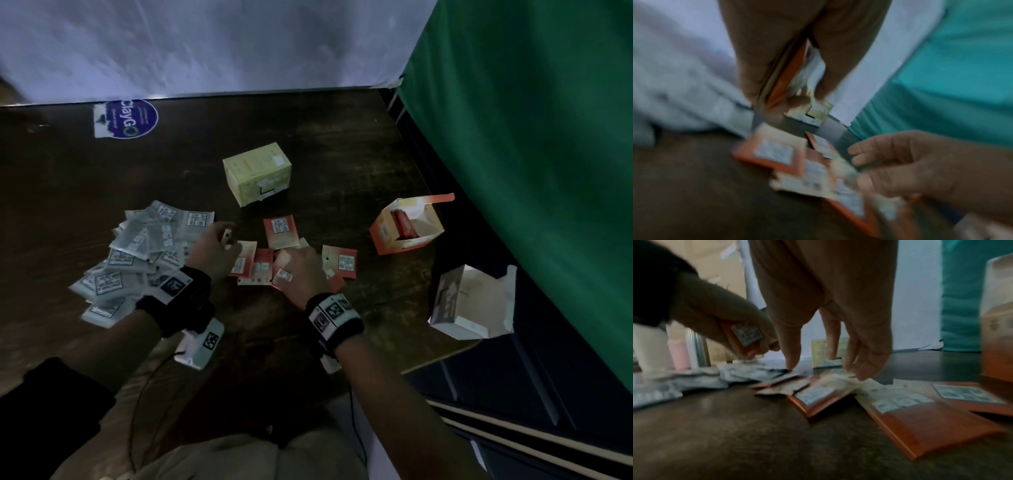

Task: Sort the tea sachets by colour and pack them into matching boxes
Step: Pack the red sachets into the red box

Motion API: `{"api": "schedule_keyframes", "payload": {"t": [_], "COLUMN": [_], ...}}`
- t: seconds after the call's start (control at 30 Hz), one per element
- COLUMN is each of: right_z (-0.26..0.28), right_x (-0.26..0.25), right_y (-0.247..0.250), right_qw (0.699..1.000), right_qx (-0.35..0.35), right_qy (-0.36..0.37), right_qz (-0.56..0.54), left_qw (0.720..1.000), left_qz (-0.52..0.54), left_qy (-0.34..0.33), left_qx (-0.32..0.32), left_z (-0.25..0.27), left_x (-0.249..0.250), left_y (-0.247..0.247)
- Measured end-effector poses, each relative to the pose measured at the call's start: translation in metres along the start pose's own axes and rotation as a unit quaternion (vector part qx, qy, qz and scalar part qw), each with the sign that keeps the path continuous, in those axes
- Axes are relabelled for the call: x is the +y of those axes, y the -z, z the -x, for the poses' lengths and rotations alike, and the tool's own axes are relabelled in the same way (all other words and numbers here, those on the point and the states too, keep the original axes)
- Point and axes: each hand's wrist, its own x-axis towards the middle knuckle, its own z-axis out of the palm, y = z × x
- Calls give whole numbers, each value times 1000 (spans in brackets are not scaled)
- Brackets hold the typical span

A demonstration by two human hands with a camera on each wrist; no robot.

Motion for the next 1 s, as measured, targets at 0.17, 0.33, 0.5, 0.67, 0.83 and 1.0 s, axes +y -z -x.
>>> {"api": "schedule_keyframes", "payload": {"t": [0.17, 0.33, 0.5, 0.67, 0.83, 1.0], "right_z": [-22, -23, -15, -9, 5, 12], "right_x": [-4, 11, 26, 34, 34, 34], "right_y": [-5, 3, 25, 40, 48, 50], "right_qw": [995, 995, 977, 957, 916, 889], "right_qx": [-34, -38, -38, 6, 40, -20], "right_qy": [-64, -93, -113, -125, -138, -149], "right_qz": [75, -25, -177, -263, -375, -432], "left_qw": [964, 926, 949, 956, 974, 949], "left_qz": [-233, -338, -264, -226, -148, 35], "left_qy": [-99, -119, -80, -98, -107, -146], "left_qx": [-80, -115, -156, -158, -133, -278], "left_z": [-13, -26, -24, -9, 2, 8], "left_x": [-5, 4, 11, 6, 22, 36], "left_y": [-16, -24, -33, -48, -38, -16]}}
